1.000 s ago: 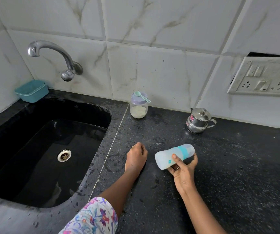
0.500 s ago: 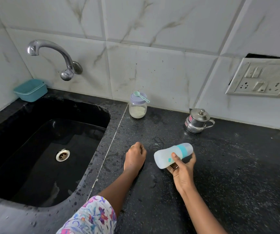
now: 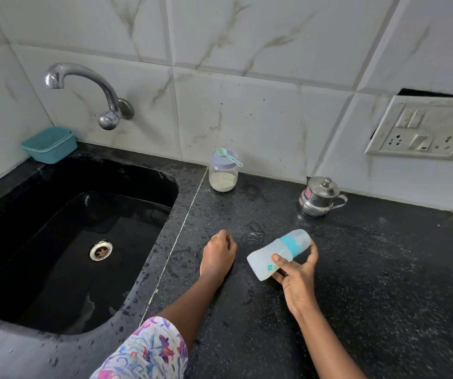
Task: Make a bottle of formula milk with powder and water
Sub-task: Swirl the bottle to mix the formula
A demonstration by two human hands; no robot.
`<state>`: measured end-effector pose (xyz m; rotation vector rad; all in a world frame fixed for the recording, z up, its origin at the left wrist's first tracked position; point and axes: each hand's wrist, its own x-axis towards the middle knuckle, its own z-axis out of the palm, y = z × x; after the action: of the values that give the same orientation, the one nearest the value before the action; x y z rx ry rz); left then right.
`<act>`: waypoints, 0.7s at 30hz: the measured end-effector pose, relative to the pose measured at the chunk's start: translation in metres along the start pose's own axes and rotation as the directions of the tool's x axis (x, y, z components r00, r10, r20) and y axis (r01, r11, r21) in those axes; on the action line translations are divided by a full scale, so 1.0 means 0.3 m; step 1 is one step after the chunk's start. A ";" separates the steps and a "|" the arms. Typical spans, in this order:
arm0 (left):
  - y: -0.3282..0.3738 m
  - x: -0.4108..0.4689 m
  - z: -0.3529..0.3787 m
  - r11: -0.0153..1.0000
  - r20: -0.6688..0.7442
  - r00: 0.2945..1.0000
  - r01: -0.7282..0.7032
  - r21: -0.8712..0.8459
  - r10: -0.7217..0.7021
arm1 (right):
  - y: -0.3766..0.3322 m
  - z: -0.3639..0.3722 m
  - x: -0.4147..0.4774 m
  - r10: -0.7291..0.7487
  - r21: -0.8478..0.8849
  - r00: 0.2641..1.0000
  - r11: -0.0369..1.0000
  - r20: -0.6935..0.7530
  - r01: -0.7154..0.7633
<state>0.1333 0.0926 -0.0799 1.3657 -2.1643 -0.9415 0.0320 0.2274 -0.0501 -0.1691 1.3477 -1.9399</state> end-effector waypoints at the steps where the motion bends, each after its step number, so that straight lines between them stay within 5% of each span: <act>1: 0.000 0.000 0.001 1.000 -0.002 1.000 -0.001 -0.001 0.001 | -0.001 -0.001 0.000 -0.010 -0.005 1.000 1.000 0.005 0.010; 12: 0.003 -0.005 -0.002 1.000 -0.010 1.000 0.007 -0.006 -0.007 | -0.037 0.027 -0.001 -0.175 -0.403 0.956 0.877 0.237 0.260; 17: 0.000 -0.007 0.000 1.000 -0.014 1.000 0.007 -0.005 -0.007 | -0.051 0.034 -0.014 -0.174 -0.411 0.955 0.873 0.241 0.263; 21: -0.001 -0.004 0.001 1.000 -0.013 1.000 0.008 -0.007 -0.008 | -0.044 0.037 -0.016 -0.109 -0.195 0.986 0.972 0.126 0.132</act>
<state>0.1339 0.0937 -0.0803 1.3749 -2.1450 -0.9393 0.0342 0.2244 -0.0326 -0.4650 1.4865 -1.8573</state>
